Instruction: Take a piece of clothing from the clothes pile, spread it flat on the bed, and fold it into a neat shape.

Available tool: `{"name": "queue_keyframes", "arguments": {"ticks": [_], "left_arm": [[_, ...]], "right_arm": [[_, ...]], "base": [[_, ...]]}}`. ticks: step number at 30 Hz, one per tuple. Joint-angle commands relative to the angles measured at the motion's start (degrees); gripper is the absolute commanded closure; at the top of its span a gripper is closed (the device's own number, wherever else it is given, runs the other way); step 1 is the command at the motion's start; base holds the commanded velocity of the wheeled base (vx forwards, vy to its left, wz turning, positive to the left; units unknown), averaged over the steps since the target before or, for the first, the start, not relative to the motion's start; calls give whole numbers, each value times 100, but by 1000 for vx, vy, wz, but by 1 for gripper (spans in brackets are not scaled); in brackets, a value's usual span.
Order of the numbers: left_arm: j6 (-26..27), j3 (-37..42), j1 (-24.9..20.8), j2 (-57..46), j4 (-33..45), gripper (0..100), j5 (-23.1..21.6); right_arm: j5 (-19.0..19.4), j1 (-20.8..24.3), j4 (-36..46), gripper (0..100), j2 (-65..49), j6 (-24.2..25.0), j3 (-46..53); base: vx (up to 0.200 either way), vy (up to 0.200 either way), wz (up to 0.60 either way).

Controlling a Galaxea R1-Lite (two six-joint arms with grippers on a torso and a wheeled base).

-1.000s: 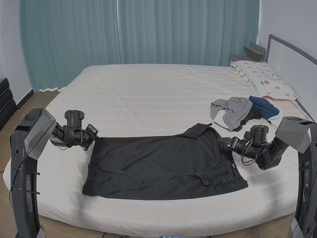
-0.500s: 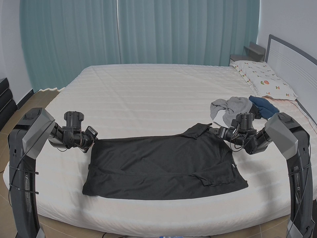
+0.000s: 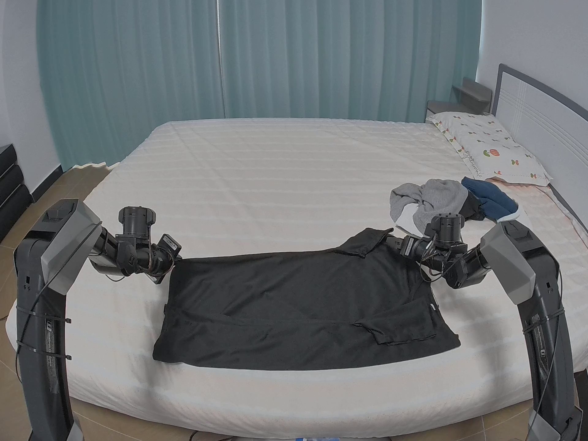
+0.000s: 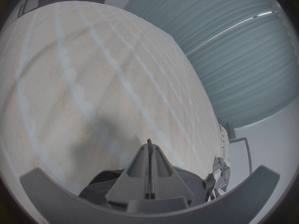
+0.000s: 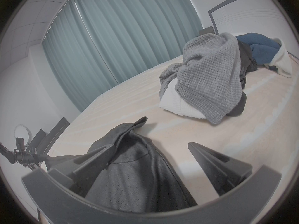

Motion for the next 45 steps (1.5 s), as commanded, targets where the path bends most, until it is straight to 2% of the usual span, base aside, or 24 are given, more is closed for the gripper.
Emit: {"name": "queue_keyframes", "arguments": {"ticks": [1, 9, 15, 23, 36, 45], "left_arm": [[6, -1, 2, 3, -3, 100, 1], [15, -18, 2, 3, -12, 100, 1], [15, -27, 19, -103, -12, 100, 10], [32, -1, 55, -243, -3, 100, 71], [-3, 307, 169, -700, -3, 100, 1], [41, 325, 178, -683, -3, 100, 10]], "right_arm": [[4, 7, -38, 100, 129, 8, -105], [-58, -37, -38, 100, 58, 219, -141], [-14, -64, -117, 100, -293, 254, 369], [-5, -72, -372, 100, -522, 412, 589], [-23, -222, -1215, 100, -838, 737, 1345], [92, -143, -1128, 100, -820, 790, 1521]], "base": [[0, 0, 0], [0, 0, 0], [0, 0, 0], [0, 0, 0], [0, 0, 0], [0, 0, 0]]}}
